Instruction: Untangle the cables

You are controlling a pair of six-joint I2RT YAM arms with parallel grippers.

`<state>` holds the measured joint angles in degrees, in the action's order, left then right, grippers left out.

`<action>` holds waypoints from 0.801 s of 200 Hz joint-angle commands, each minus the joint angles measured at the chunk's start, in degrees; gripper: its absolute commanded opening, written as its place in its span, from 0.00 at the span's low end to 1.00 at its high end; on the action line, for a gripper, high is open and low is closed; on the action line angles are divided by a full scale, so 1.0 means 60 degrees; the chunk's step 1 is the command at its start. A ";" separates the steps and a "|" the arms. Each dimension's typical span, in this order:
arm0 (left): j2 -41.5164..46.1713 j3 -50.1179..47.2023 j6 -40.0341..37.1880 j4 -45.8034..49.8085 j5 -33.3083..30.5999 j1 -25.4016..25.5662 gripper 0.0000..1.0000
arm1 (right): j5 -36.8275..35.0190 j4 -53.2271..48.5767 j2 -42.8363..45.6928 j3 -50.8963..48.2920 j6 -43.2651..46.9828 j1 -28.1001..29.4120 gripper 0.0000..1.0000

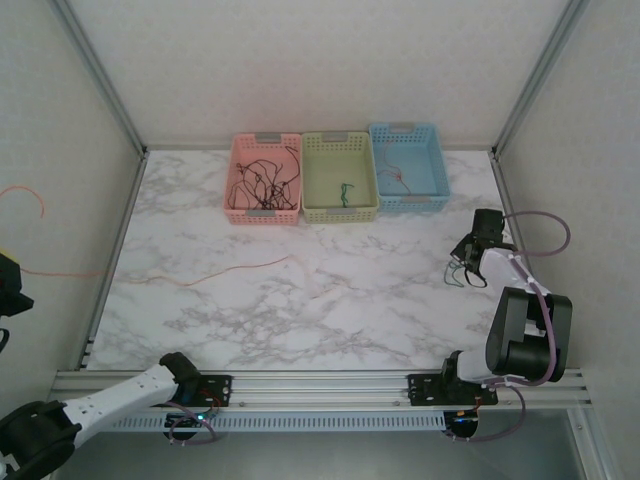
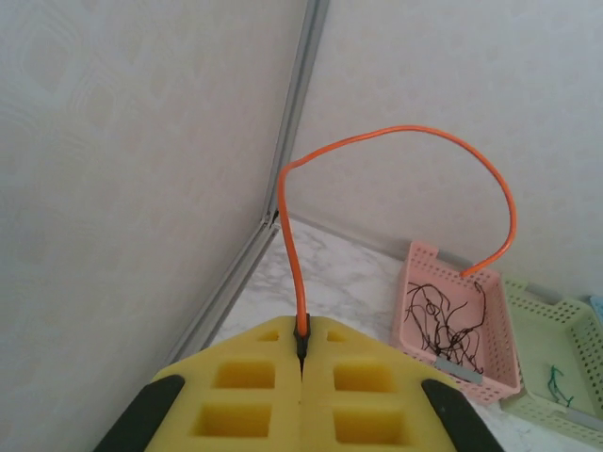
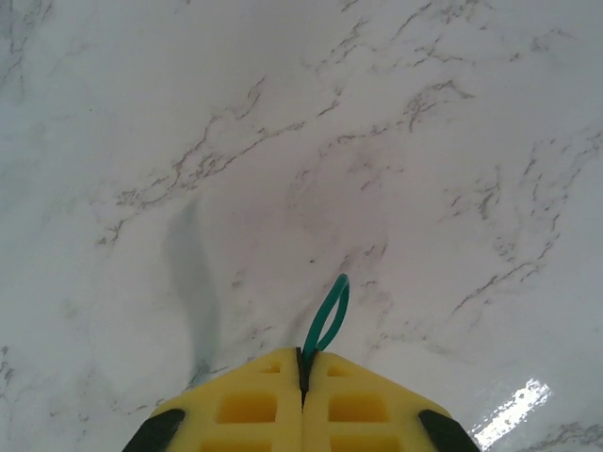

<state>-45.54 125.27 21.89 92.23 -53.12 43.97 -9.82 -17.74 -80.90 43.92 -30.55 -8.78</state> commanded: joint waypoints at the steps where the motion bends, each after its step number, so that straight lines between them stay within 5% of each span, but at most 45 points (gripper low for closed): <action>1: 0.0091 -0.0459 0.0176 0.0876 -0.0302 0.0338 0.00 | -0.0110 0.0070 -0.0014 0.0165 -0.0020 -0.0087 0.00; 66: 0.0399 -0.4188 -0.0016 -0.2033 0.2690 0.0524 0.00 | 0.3295 0.1166 0.0873 0.0096 -0.0412 0.0016 0.00; 104: -0.0072 -0.5487 -0.0216 -0.3137 0.3693 0.0524 0.00 | 0.4718 0.1583 0.1767 0.0516 -0.0993 0.1198 0.00; 132: -0.0298 -0.5853 -0.0285 -0.3641 0.4194 0.0520 0.00 | 0.3962 0.2292 0.1758 0.1398 -0.0932 0.2757 0.00; 160: -0.0519 -0.6099 -0.0265 -0.3962 0.4688 0.0509 0.00 | 0.3324 0.1762 0.0067 0.3546 -0.1197 0.3455 0.00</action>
<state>-48.14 89.65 21.08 72.29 -29.23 46.74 13.13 -8.08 -73.19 54.50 -35.68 9.61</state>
